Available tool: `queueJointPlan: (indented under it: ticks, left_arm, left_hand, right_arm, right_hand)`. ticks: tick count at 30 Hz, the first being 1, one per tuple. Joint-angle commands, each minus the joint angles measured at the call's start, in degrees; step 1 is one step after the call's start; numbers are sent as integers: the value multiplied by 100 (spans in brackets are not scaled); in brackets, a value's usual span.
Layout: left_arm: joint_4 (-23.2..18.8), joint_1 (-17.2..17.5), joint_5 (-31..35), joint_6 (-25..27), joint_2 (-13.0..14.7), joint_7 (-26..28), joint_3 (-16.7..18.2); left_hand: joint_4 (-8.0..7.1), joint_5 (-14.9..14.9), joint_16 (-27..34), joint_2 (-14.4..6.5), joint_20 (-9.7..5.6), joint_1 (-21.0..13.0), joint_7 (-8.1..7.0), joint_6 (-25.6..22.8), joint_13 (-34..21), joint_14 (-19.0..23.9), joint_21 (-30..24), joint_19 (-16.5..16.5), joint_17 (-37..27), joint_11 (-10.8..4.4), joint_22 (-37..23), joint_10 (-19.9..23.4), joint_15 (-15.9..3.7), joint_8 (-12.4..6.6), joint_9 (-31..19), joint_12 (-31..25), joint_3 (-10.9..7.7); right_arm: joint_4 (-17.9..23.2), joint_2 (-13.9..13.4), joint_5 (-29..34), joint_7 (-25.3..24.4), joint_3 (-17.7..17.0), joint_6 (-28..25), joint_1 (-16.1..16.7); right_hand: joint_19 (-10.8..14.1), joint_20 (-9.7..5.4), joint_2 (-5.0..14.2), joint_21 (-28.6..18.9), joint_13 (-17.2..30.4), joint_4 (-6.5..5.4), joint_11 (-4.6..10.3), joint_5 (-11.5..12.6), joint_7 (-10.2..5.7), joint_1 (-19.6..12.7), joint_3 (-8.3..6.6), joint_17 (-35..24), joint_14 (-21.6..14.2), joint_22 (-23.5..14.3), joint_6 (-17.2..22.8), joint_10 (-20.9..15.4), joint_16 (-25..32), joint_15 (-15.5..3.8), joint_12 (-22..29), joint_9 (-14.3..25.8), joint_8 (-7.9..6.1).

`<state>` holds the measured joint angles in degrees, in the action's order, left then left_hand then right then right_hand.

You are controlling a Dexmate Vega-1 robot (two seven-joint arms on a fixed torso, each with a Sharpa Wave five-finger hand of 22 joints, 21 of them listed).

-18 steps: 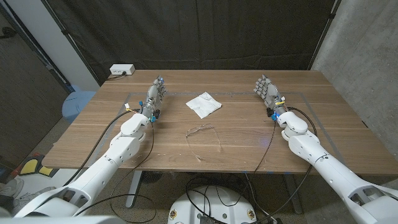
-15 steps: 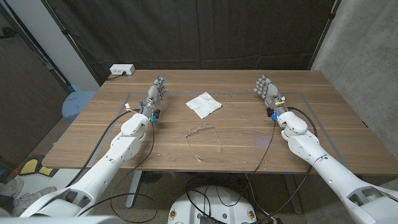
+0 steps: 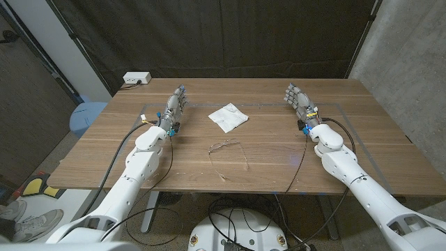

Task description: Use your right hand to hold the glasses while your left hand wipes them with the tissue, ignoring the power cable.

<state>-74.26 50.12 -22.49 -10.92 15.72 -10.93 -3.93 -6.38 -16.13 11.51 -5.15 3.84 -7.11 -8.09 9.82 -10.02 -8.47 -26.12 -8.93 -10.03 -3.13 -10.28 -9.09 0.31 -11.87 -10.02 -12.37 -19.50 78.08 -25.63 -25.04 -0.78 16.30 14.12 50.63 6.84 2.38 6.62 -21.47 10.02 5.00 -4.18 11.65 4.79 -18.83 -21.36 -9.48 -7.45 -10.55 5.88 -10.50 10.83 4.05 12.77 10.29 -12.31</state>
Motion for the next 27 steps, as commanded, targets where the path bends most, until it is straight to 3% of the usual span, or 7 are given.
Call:
queueJointPlan:
  ticks: [1,13,22,27]
  left_arm:
    - [-101,-118,1260,455,-165,-703,369]
    - [-352,-313,2192,503,229,-1032,151]
    - [-551,-471,2742,429,559,-1223,-69]
    - [-598,-587,2989,392,708,-1307,-194]
  left_hand:
    - [146,11,72,64,111,-207,-34,99,-23,206,-2,35,-13,68,-31,125,34,-33,-28,-45,-41]
    - [446,72,53,178,173,-607,0,-136,-30,407,48,89,-21,-56,-37,405,74,-55,-30,-70,-109]
    - [752,150,87,309,177,-1016,-6,-510,-37,694,75,187,-50,-258,-56,616,-51,-116,-37,-55,-155]
    - [851,191,127,327,150,-1171,24,-803,-44,881,75,252,-85,-296,-72,821,-128,-174,-42,-82,-174]
  right_arm:
    - [744,-171,854,-331,39,-50,275]
    - [1446,-575,1763,-873,300,-27,584]
    - [2155,-980,2547,-1387,500,-143,922]
    - [2486,-1182,2905,-1606,618,-289,1063]
  right_hand:
    - [120,19,-4,-13,28,101,-16,-37,-34,-153,-38,-21,-216,-15,164,-173,51,27,50,20,-38]
    - [337,93,-32,-54,30,300,42,-66,-302,-408,-105,-26,-682,-40,566,-555,70,-95,100,23,-96]
    - [445,90,-50,-79,30,372,111,-70,-310,-538,-150,-29,-940,-50,742,-767,82,-238,126,24,-105]
    - [486,96,-56,-88,30,411,135,-72,-351,-620,-178,-28,-1022,-52,815,-835,77,-277,128,24,-111]
